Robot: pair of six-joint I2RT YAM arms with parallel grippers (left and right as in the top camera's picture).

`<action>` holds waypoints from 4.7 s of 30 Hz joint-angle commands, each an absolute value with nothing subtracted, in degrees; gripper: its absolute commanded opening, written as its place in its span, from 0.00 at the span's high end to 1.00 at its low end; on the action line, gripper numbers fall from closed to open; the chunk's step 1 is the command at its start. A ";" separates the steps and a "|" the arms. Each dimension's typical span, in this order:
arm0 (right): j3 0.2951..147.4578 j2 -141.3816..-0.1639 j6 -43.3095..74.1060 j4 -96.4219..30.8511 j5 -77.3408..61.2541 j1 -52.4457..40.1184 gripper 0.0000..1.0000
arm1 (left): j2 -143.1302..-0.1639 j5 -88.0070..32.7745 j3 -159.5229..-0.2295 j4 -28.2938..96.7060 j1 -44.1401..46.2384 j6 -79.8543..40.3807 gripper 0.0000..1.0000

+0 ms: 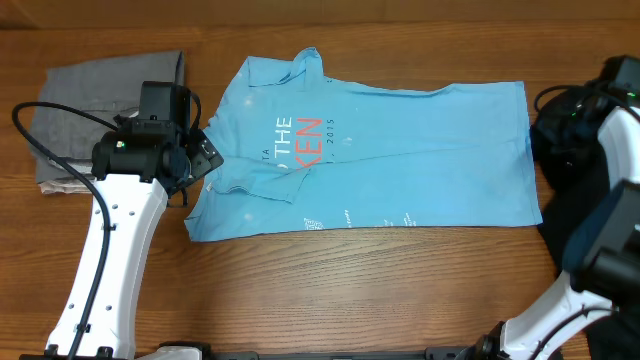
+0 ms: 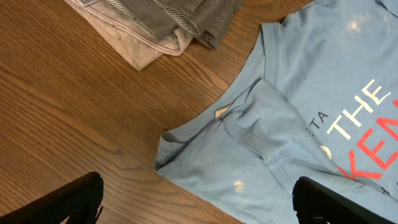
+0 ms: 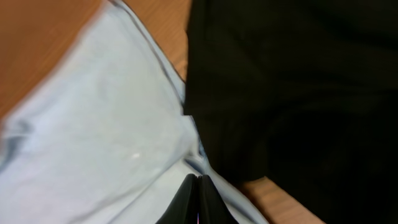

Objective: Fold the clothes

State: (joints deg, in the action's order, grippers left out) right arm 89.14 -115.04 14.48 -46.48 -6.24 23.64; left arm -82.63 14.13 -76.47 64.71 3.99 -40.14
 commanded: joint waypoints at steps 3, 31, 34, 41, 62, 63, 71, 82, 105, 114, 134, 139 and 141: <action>89.71 -119.94 13.26 -43.22 -7.20 23.99 0.96 | -82.83 14.48 -76.66 64.47 3.77 -40.27 0.00; 104.79 -126.74 14.98 -36.29 -22.33 35.90 0.54 | -82.83 14.48 -76.66 64.47 3.77 -40.27 0.00; 112.22 -123.98 14.98 -42.41 -24.91 35.16 0.35 | -82.83 14.48 -76.66 64.49 3.77 -40.29 0.00; 128.29 -118.87 14.96 -59.81 -24.95 30.68 0.15 | -82.83 14.48 -76.66 64.49 3.77 -40.29 0.00; 128.90 -117.78 14.96 -66.35 -24.95 24.75 0.00 | -82.83 14.31 -76.66 64.36 3.77 -40.29 0.00; 128.90 -117.78 14.96 -66.35 -24.93 24.75 0.00 | -82.83 14.55 -76.66 63.99 3.77 -40.32 0.00; 128.90 -117.78 14.96 -66.35 -24.93 24.75 0.00 | -82.83 -0.43 -76.66 54.89 4.69 -30.92 0.08; 128.90 -117.78 14.96 -66.35 -24.95 24.75 0.00 | -99.33 -6.94 -96.57 53.39 6.55 -25.61 0.21; 128.90 -117.78 14.96 -66.35 -24.93 24.75 0.00 | -137.56 -1.41 -117.05 28.82 8.51 -19.27 0.32; 128.90 -117.78 14.98 -66.35 -24.93 24.75 0.00 | -140.70 -0.82 -117.05 28.47 7.81 -19.68 0.33; 128.90 -117.78 14.96 -66.35 -24.93 24.75 0.00 | -142.23 -0.91 -116.73 25.47 6.46 -21.89 0.49; 128.90 -117.78 14.96 -66.35 -24.93 24.75 0.00 | -142.23 -0.91 -116.40 25.21 6.48 -21.87 0.45; 128.90 -117.78 14.98 -66.35 -24.95 24.75 0.00 | -142.23 -0.95 -116.40 25.41 6.59 -21.87 0.43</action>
